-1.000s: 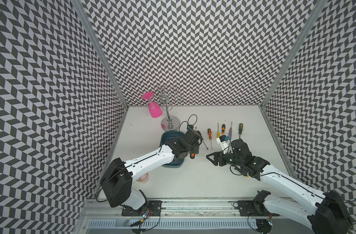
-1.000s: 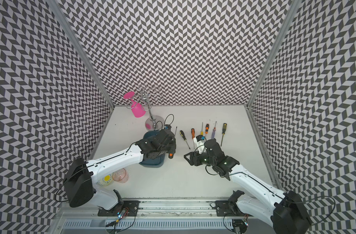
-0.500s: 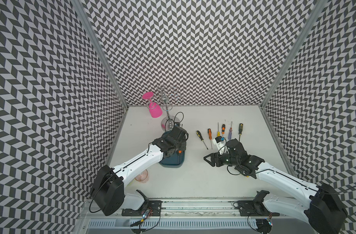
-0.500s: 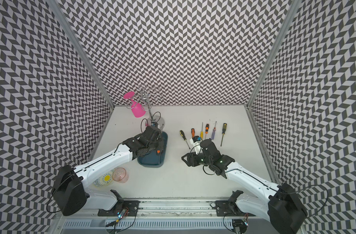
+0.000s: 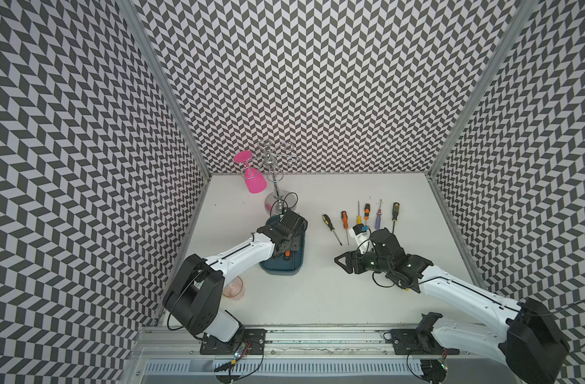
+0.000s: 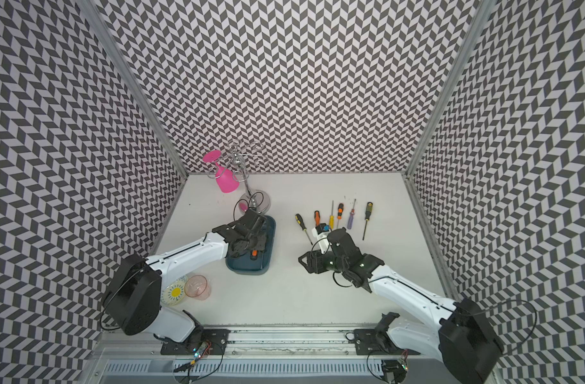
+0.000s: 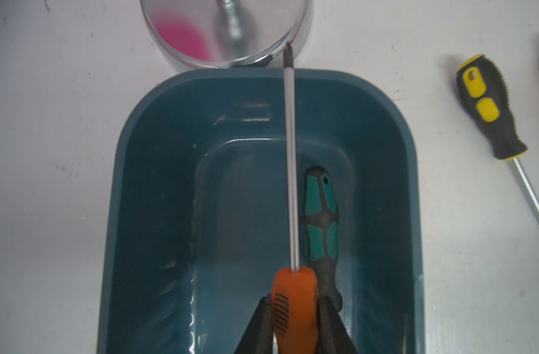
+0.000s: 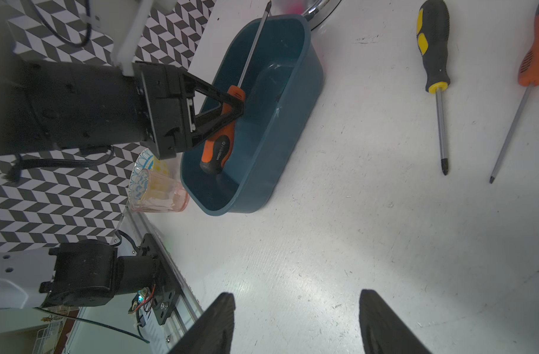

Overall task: Put the screwdriver on the desktop into the storage box
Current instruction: Place the screwdriver in the storage box.

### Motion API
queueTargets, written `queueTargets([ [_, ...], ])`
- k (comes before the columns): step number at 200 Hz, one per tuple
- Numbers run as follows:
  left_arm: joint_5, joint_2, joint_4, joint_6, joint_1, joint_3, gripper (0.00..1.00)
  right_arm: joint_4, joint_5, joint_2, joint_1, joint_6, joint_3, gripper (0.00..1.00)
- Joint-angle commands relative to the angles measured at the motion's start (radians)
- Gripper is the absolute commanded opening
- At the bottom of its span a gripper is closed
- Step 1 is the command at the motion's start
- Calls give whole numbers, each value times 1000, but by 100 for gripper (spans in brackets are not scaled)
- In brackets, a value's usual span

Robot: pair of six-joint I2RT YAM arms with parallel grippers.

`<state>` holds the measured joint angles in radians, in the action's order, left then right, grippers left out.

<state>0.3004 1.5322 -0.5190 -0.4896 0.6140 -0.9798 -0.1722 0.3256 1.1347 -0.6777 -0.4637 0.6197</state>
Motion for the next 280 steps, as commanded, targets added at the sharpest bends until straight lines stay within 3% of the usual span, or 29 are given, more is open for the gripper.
queueTargets([
  [1, 32, 21, 13, 2, -7, 2, 13, 37, -19, 14, -6, 12, 25, 67],
  [53, 55, 70, 30, -6, -24, 4, 15, 40, -19, 31, -6, 8, 26, 67],
  [208, -22, 121, 116, -10, -35, 49, 18, 47, -24, 24, -6, -1, 2, 68],
  [280, -29, 119, 115, -18, -34, 52, 29, 49, -25, 21, -6, -7, -1, 68],
])
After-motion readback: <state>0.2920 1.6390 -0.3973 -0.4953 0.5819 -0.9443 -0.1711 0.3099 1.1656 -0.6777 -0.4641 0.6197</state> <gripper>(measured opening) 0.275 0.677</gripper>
